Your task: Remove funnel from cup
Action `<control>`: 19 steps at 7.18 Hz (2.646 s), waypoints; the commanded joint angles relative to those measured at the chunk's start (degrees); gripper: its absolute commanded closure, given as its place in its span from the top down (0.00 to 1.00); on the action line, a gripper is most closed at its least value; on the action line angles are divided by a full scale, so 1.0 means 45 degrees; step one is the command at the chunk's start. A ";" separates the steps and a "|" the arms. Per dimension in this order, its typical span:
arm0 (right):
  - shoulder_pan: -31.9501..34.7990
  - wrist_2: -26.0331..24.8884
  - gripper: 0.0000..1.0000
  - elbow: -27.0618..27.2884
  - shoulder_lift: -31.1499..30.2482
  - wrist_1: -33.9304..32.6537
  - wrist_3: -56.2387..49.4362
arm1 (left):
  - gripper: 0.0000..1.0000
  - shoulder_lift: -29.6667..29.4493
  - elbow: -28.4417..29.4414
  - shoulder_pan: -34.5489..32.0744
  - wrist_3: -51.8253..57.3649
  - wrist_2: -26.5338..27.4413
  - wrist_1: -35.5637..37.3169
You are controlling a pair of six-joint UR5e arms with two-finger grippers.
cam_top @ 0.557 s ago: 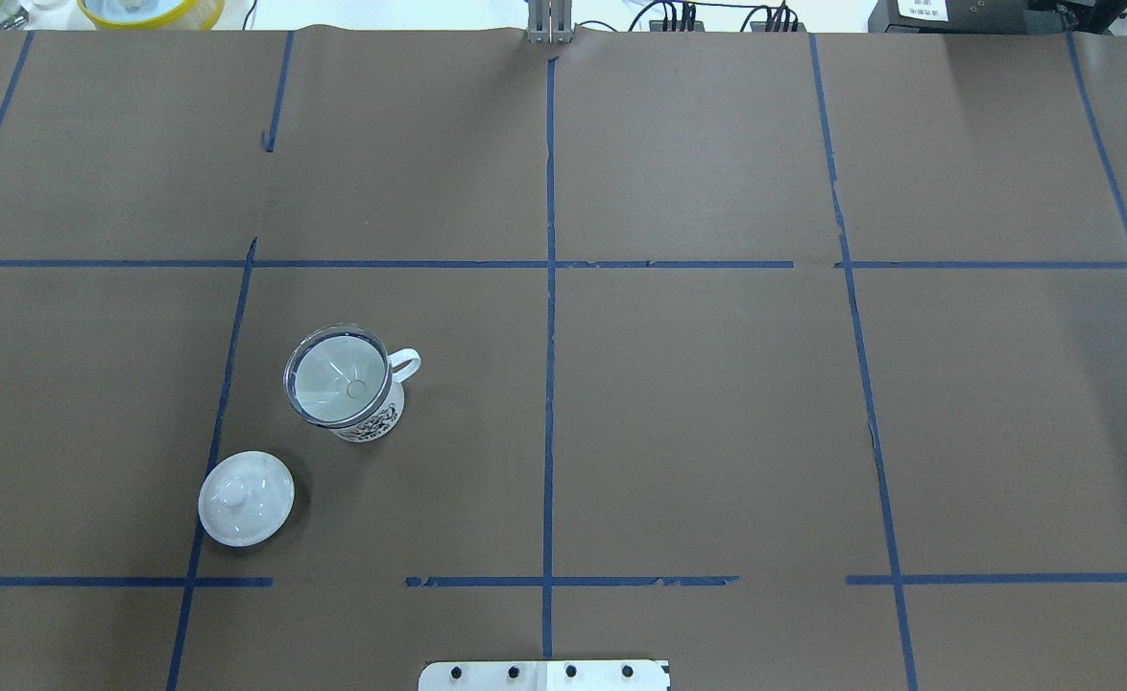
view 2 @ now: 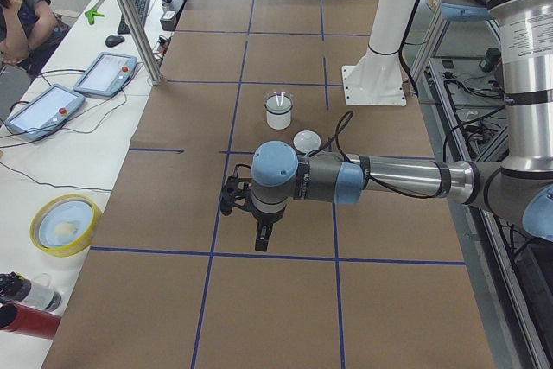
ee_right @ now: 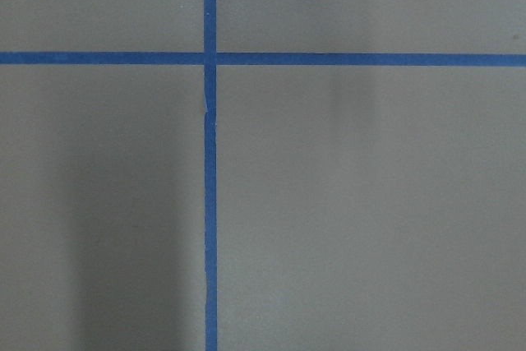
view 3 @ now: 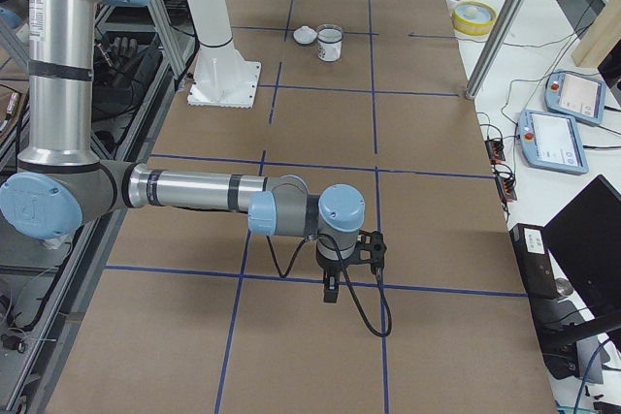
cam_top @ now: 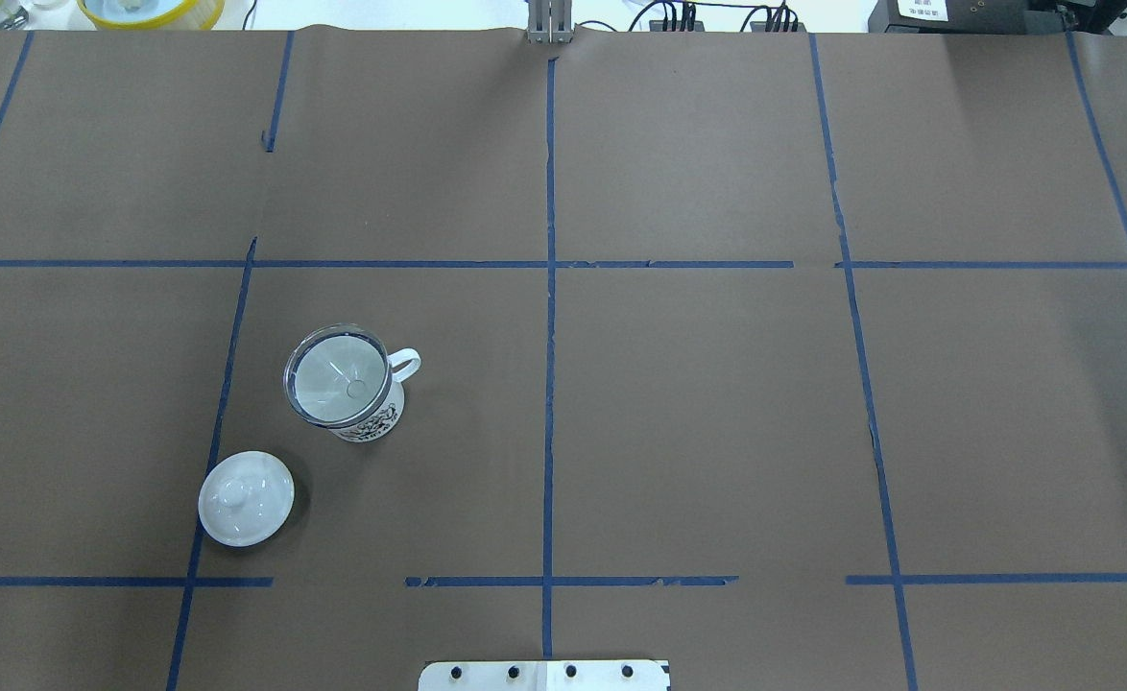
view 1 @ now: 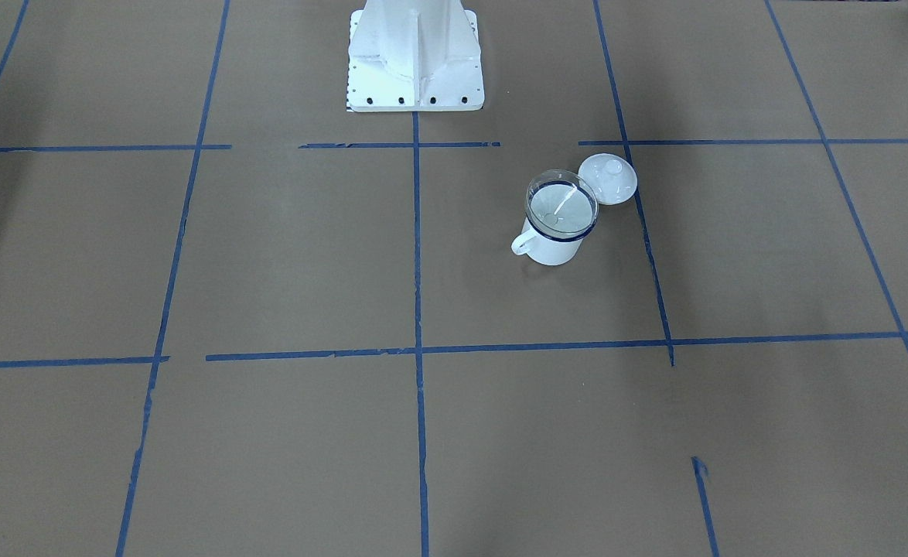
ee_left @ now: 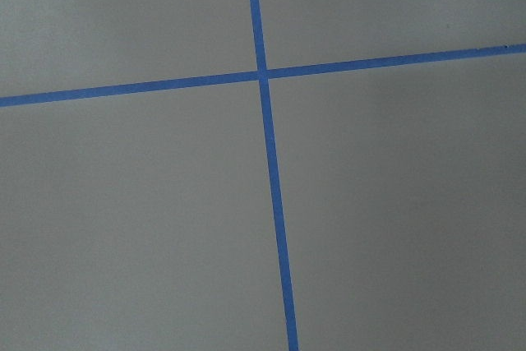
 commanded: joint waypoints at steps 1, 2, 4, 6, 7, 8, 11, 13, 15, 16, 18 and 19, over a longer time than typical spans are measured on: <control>0.0000 0.0000 1.00 -0.0007 0.0000 0.0000 0.0000 | 1.00 -0.0835 -0.0583 -0.0058 -0.0046 0.0005 -0.0035; 0.0000 0.0000 1.00 0.0012 0.0000 0.0000 0.0000 | 1.00 -0.1827 -0.0411 -0.0581 -0.0104 0.0082 -0.0036; 0.0000 0.0000 1.00 -0.0007 0.0000 0.0000 0.0000 | 1.00 -0.2326 -0.0311 -0.1094 -0.2473 0.0122 -0.1897; 0.0000 0.0000 1.00 0.0012 0.0000 0.0000 0.0000 | 1.00 -0.2345 0.0076 -0.0030 -0.3793 0.0006 -0.4918; 0.0000 0.0000 1.00 0.0013 0.0000 0.0000 0.0000 | 1.00 -0.2423 0.0079 0.1024 -0.5092 -0.0073 -0.5054; 0.0000 0.0000 1.00 -0.0007 0.0000 0.0000 0.0000 | 1.00 -0.2694 -0.0095 0.2311 -0.6787 0.0100 -0.5055; 0.0000 0.0000 1.00 0.0013 0.0000 0.0000 0.0000 | 1.00 -0.5129 -0.0214 0.5281 -1.2060 0.0586 -0.5055; 0.0000 0.0000 1.00 0.0013 0.0000 0.0000 0.0000 | 1.00 -0.6558 -0.0195 0.7704 -1.4957 0.2127 -0.4687; 0.0000 0.0000 1.00 0.0013 0.0000 0.0000 0.0000 | 1.00 -0.8583 -0.0214 0.9678 -1.6002 0.3608 -0.1191; 0.0000 0.0000 1.00 0.0013 0.0000 0.0000 0.0000 | 1.00 -0.9272 -0.0291 1.0925 -1.6352 0.4700 0.0011; 0.0000 0.0000 1.00 0.0013 0.0000 0.0000 0.0000 | 1.00 -0.9259 -0.0234 1.2182 -1.7272 0.5489 0.0004; 0.0000 0.0000 1.00 0.0013 0.0000 0.0000 0.0000 | 1.00 -0.9163 -0.0021 1.2593 -1.7273 0.5570 0.0004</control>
